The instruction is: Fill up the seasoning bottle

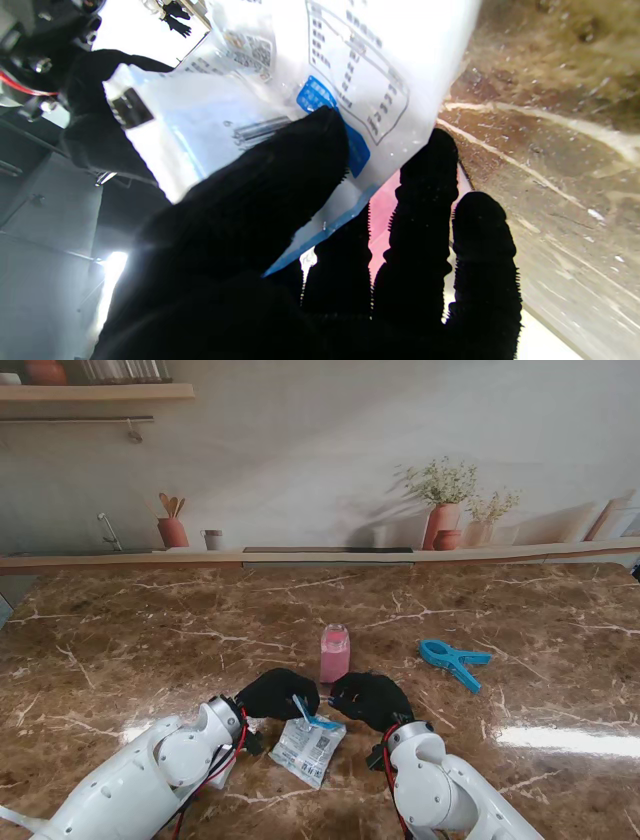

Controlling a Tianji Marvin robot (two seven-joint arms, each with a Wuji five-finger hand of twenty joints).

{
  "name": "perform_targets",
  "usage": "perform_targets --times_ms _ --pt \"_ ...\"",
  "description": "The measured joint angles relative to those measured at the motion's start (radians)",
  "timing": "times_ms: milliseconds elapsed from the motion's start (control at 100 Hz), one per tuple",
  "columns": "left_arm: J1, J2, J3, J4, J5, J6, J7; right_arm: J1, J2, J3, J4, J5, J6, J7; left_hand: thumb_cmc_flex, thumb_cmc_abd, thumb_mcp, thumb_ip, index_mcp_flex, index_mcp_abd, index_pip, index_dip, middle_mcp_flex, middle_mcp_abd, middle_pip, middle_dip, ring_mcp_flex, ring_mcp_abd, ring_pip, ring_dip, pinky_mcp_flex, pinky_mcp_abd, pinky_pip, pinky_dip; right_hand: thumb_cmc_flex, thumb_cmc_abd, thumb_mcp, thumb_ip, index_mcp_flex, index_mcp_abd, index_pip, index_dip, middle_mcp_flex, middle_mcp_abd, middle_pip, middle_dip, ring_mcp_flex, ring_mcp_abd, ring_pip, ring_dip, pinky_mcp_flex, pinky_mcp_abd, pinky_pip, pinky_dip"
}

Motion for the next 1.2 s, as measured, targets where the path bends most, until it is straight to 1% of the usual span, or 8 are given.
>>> perform_targets --times_ms 300,530,610,720,820,1000,1100,1200 --pt "0.002 -0.003 0.0 0.017 0.022 -0.03 0.042 0.014 0.049 -0.016 -0.037 0.062 0.087 0.275 0.012 0.0 0.012 0.0 0.043 -0.005 -0.001 -0.024 0.0 0.0 0.011 0.0 0.0 0.0 0.0 0.013 0.0 -0.018 -0.002 -0.001 -0.038 0.076 -0.245 0.041 -0.025 0.104 -0.165 -0.018 0.002 0.045 -0.022 -0.034 0.022 0.013 0.06 0.047 0.049 -0.011 0.072 -0.001" --pt "-0.005 -0.006 0.013 0.033 0.06 -0.051 0.076 0.035 0.066 -0.029 -0.032 0.102 0.081 0.297 0.011 0.0 0.034 0.0 0.057 -0.005 0.0 -0.035 0.0 0.0 0.011 0.0 0.0 0.0 0.0 0.014 0.001 -0.027 -0.002 -0.001 -0.048 0.065 -0.277 0.041 0.07 0.082 -0.032 0.049 0.078 0.012 0.2 0.201 0.054 -0.011 0.354 0.221 0.06 -0.025 0.164 0.047" --pt "-0.008 -0.007 0.019 0.04 0.066 -0.055 0.087 0.048 0.068 -0.042 -0.021 0.103 0.07 0.3 0.012 0.0 0.034 0.0 0.058 -0.005 0.001 -0.036 0.0 0.0 0.011 0.0 0.0 0.0 0.0 0.015 0.001 -0.031 -0.002 -0.001 0.019 -0.009 -0.214 0.041 0.117 0.055 0.042 0.082 0.112 0.0 0.258 0.262 0.064 -0.021 0.418 0.248 0.06 -0.026 0.187 0.075" --pt "-0.011 -0.01 0.025 0.047 0.077 -0.061 0.101 0.069 0.068 -0.063 -0.001 0.105 0.051 0.3 0.012 0.0 0.035 0.0 0.071 -0.009 0.002 -0.038 0.0 0.0 0.011 0.0 0.0 0.0 0.0 0.015 0.005 -0.035 -0.002 -0.001 0.111 -0.144 -0.115 -0.065 0.12 0.013 0.265 -0.036 0.152 -0.012 0.309 0.308 0.086 -0.03 0.484 0.249 0.064 -0.026 0.209 0.098" --pt "-0.011 -0.012 0.025 0.047 0.077 -0.064 0.101 0.079 0.068 -0.076 0.009 0.105 0.042 0.301 0.011 0.0 0.043 0.0 0.081 -0.011 0.003 -0.038 0.0 0.0 0.011 -0.006 0.0 0.0 0.0 0.015 0.012 -0.043 -0.006 -0.001 0.147 -0.213 -0.065 -0.075 0.12 -0.013 0.348 -0.042 0.154 -0.021 0.327 0.336 0.086 -0.031 0.493 0.265 0.072 -0.026 0.212 0.099" --pt "-0.011 -0.013 0.025 0.049 0.079 -0.069 0.106 0.093 0.067 -0.098 0.027 0.083 0.029 0.284 0.009 0.0 0.068 0.0 0.086 -0.009 0.003 -0.063 0.0 0.0 0.011 -0.017 0.0 0.0 0.0 0.015 0.015 -0.045 -0.009 -0.001 0.155 -0.26 0.036 -0.089 0.124 -0.033 0.377 0.143 0.151 -0.035 0.332 0.412 0.085 -0.042 0.493 0.265 0.068 -0.026 0.212 0.112" --pt "-0.009 -0.013 0.022 0.048 0.082 -0.071 0.102 0.095 0.066 -0.103 0.035 0.044 0.021 0.27 -0.037 0.0 0.132 0.002 0.056 0.002 0.026 -0.22 -0.005 0.0 0.011 -0.03 -0.004 -0.001 -0.07 0.015 -0.009 -0.047 -0.022 -0.001 0.153 -0.284 0.125 -0.089 0.125 -0.041 0.368 0.292 0.148 -0.044 0.309 0.42 0.085 -0.051 0.461 0.266 0.064 -0.026 0.212 0.121" --pt "0.004 -0.005 -0.008 0.019 0.061 -0.067 0.014 0.094 0.062 -0.11 0.046 0.01 0.02 0.211 -0.171 -0.073 0.105 0.022 -0.074 -0.009 0.014 -0.289 -0.17 0.0 0.114 -0.2 -0.13 -0.025 -0.116 -0.155 -0.105 -0.06 -0.092 -0.001 0.152 -0.356 0.206 -0.089 0.153 -0.052 0.368 0.353 0.155 -0.047 0.294 0.405 0.129 -0.054 0.439 0.265 0.126 -0.026 0.212 0.121"
